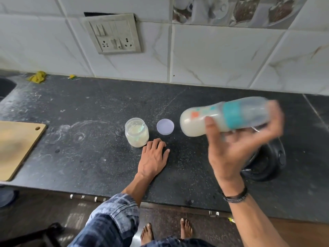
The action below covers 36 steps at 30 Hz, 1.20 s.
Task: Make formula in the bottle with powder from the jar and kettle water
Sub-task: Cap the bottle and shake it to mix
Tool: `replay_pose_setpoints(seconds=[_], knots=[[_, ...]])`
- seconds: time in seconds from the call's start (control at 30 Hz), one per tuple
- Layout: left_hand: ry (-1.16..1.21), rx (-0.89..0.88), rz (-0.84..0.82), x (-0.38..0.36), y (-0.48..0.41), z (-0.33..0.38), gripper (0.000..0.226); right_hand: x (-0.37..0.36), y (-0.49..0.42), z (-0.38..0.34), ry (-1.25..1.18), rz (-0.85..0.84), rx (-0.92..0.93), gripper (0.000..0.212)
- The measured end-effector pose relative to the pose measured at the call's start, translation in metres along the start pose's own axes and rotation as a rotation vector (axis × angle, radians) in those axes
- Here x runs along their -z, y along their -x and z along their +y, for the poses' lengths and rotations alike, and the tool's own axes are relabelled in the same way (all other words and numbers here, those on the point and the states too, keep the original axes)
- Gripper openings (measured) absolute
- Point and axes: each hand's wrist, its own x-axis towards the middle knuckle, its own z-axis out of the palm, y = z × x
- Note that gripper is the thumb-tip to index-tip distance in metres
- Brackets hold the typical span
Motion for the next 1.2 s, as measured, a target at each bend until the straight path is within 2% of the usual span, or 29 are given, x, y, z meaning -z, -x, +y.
replay_pose_setpoints(seconds=[0.07, 0.1, 0.2, 0.23, 0.37, 0.4, 0.43, 0.5, 0.53, 0.6, 0.7, 0.73, 0.83, 0.9, 0.97, 1.0, 1.03, 1.07, 1.13, 1.2], knots=[[0.003, -0.003, 0.007, -0.001, 0.000, 0.000, 0.026, 0.008, -0.007, 0.007, 0.062, 0.047, 0.214, 0.088], [0.002, -0.006, 0.006, -0.001, 0.000, 0.000, 0.026, 0.010, -0.005, 0.012, 0.096, 0.036, 0.182, 0.090], [0.004, -0.015, 0.016, -0.001, -0.001, -0.001, 0.026, 0.003, 0.008, 0.009, 0.100, -0.212, -0.228, 0.091], [0.008, -0.017, 0.019, -0.001, 0.000, -0.001, 0.026, 0.003, 0.010, 0.006, 0.081, -0.194, -0.228, 0.092], [0.002, -0.008, 0.013, 0.000, 0.000, 0.001, 0.026, 0.010, -0.004, 0.004, 0.077, 0.069, 0.179, 0.089], [0.001, -0.009, 0.009, 0.000, 0.000, 0.001, 0.026, 0.010, -0.003, 0.008, 0.097, 0.099, 0.189, 0.088], [-0.001, -0.011, 0.008, 0.001, 0.000, 0.001, 0.026, 0.007, 0.000, 0.008, 0.111, 0.067, 0.131, 0.088], [0.000, -0.016, 0.011, 0.001, 0.000, 0.000, 0.026, 0.001, 0.008, 0.004, 0.101, -0.129, -0.097, 0.089], [0.003, -0.018, 0.009, 0.001, 0.000, 0.000, 0.026, 0.001, 0.012, 0.003, 0.064, -0.170, -0.165, 0.088], [0.003, -0.009, 0.009, 0.000, 0.000, 0.000, 0.026, 0.007, 0.009, 0.001, 0.014, -0.056, -0.071, 0.085], [0.003, -0.006, -0.003, 0.001, 0.000, 0.001, 0.027, 0.012, 0.002, 0.010, 0.090, 0.070, 0.079, 0.094], [0.001, -0.007, -0.010, 0.001, 0.000, 0.001, 0.027, 0.009, 0.005, 0.014, 0.117, 0.049, 0.050, 0.093], [0.005, -0.011, -0.015, 0.002, 0.000, 0.000, 0.029, -0.002, 0.017, 0.006, 0.089, -0.179, -0.192, 0.087], [-0.001, -0.010, -0.013, 0.002, 0.000, 0.000, 0.029, 0.000, 0.008, 0.001, 0.012, -0.082, -0.083, 0.083], [0.002, -0.002, -0.015, 0.002, -0.001, 0.001, 0.028, 0.007, -0.003, 0.003, 0.001, 0.003, 0.138, 0.085], [0.006, -0.001, -0.018, 0.003, -0.001, 0.002, 0.028, 0.008, -0.004, 0.008, 0.026, 0.034, 0.185, 0.087], [0.008, 0.000, -0.023, 0.003, 0.000, 0.002, 0.028, 0.006, -0.002, 0.012, 0.050, 0.035, 0.136, 0.087], [0.006, 0.002, -0.024, 0.003, 0.000, 0.002, 0.027, 0.001, 0.002, 0.011, 0.073, -0.009, 0.004, 0.086], [0.011, -0.004, -0.021, 0.004, -0.001, 0.001, 0.028, -0.004, 0.015, 0.008, 0.090, -0.166, -0.197, 0.087], [0.002, -0.004, -0.020, 0.004, -0.001, 0.001, 0.028, -0.001, 0.014, 0.003, 0.019, -0.096, -0.121, 0.088]])
